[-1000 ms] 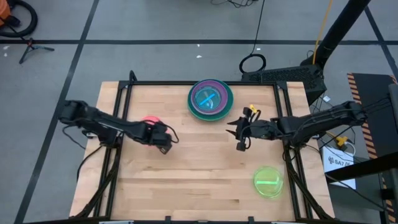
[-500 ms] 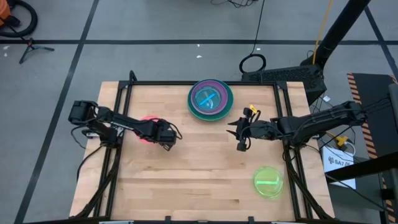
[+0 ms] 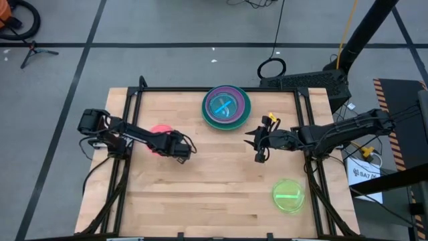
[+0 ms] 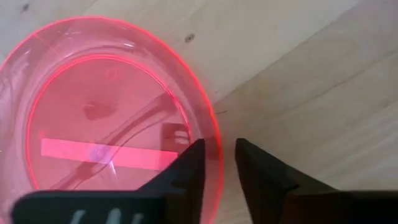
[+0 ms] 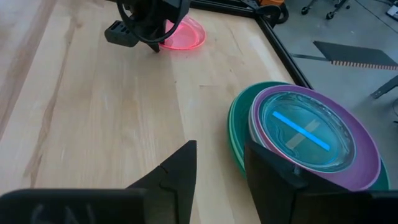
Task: Stack plastic plates
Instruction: Stack the pink plate on the blue plate
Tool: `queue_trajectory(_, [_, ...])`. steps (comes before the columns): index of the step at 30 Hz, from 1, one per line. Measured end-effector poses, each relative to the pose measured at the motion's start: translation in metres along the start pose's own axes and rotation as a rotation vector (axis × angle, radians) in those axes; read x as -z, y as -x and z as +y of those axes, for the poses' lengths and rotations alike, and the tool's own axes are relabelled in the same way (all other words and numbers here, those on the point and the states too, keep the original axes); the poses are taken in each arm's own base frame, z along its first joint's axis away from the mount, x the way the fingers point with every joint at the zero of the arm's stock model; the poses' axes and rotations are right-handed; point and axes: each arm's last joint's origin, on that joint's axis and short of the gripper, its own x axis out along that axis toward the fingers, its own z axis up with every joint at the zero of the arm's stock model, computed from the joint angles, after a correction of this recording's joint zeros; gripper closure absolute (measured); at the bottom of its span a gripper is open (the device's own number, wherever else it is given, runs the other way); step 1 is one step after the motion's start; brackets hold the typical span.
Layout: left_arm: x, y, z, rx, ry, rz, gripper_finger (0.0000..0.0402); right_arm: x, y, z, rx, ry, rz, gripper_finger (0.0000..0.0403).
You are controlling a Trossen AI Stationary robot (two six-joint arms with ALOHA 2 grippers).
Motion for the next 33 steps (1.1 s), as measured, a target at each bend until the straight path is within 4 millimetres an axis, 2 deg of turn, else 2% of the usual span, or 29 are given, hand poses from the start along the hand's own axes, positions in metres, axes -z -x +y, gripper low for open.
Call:
queue_trajectory(7, [0.003,0.001,-0.001,-0.01,0.001,-0.012,0.0389,0.002,0.0,0.0,0.001,0.004,0.019,0.0275])
queue_trajectory(12, [0.002,0.01,-0.007,-0.011,-0.027,-0.01,0.0395,0.003,0.0,0.0,0.0,0.004,0.032,0.0275])
queue_trajectory(22, [-0.013,0.063,-0.031,0.021,-0.254,-0.097,0.0397,0.003,0.0,0.0,0.0,0.004,0.032,0.0275])
queue_trajectory(33, [-0.044,0.125,-0.056,0.112,-0.657,-0.342,0.0398,0.003,0.0,0.0,0.0,0.003,0.031,0.0275])
